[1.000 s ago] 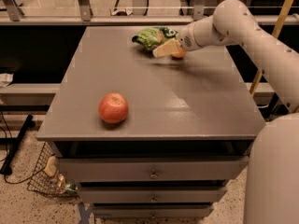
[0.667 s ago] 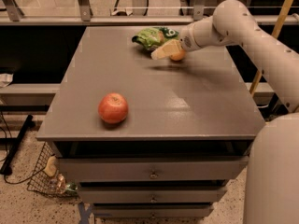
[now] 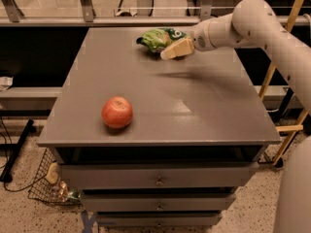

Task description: Move orange near green rice chip bag

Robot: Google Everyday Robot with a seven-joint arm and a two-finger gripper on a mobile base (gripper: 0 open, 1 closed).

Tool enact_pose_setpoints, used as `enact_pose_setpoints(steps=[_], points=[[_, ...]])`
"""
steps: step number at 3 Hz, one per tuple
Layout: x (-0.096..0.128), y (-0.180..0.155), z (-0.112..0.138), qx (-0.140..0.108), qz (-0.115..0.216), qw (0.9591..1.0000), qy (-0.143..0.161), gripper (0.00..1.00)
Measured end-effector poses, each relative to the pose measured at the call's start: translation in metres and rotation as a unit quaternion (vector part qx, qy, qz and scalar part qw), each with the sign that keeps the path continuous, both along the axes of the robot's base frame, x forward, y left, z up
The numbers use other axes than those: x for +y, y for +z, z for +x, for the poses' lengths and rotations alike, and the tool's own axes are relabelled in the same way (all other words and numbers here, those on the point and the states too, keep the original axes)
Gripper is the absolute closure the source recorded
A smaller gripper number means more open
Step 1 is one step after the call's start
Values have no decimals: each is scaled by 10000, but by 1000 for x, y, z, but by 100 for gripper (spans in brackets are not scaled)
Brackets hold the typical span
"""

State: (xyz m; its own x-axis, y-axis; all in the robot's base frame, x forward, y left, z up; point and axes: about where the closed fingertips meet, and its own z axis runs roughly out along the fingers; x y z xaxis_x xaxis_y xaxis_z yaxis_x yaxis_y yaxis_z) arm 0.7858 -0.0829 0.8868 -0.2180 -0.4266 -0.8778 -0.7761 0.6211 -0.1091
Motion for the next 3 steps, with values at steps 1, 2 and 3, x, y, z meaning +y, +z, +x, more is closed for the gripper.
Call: enact_pose_setpoints(steps=[1,2,3], points=[[-29,22,-26,-343,76,9990,-289,0],[-70,31,-60,-590,265,9948,-783,0],[-121,27,-92,-645,428,9876,-1364,0]])
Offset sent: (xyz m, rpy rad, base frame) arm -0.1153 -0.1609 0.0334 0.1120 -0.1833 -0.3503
